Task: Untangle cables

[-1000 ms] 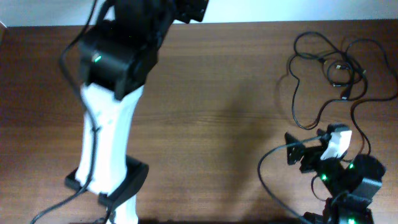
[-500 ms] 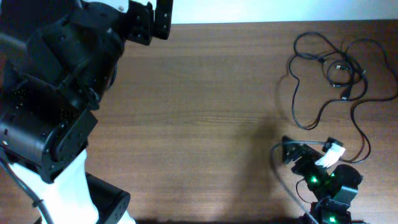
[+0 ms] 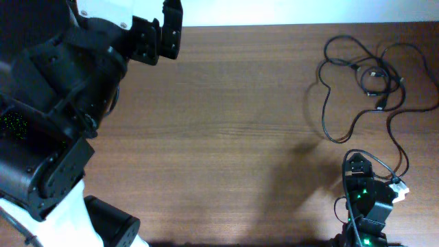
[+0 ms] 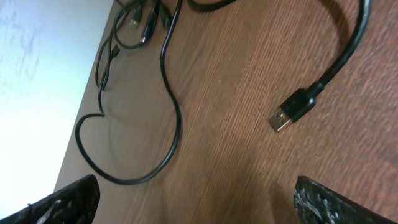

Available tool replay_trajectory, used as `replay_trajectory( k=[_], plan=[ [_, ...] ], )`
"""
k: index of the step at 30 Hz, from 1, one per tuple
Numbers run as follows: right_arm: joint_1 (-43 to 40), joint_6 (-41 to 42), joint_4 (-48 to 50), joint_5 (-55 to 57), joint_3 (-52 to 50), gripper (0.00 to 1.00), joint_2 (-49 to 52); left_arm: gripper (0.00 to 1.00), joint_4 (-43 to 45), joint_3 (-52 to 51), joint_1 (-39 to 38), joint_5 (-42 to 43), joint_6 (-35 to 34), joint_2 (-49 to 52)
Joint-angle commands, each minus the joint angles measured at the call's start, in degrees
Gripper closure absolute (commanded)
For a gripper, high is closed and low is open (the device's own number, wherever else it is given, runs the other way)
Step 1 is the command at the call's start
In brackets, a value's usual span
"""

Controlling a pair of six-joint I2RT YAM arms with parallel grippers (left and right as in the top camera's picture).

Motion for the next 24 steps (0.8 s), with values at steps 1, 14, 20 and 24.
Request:
replay_trajectory(
  k=[1, 14, 20, 24],
  plan=[
    [-0.2, -0.35, -0.79, 3.26, -0.04, 0.01, 0.2, 0.01, -3.43, 0.04, 0.28, 0.07, 0.72, -0.83],
    [-0.2, -0.35, -0.79, 3.26, -0.04, 0.01, 0.2, 0.01, 8.52, -1.86, 0.17, 2.71, -2.71, 0.72],
    [-0.2, -0.33, -0.81, 3.26, -0.04, 0.01, 0.2, 0.01, 13.2, -9.33, 0.17, 1.22, -2.73, -3.58],
    [-0.2, -0.35, -0.81, 3.26, -0.04, 0.01, 0.2, 0.01, 32.87, -34.03, 0.17, 1.51, -2.75, -17.55]
  ],
)
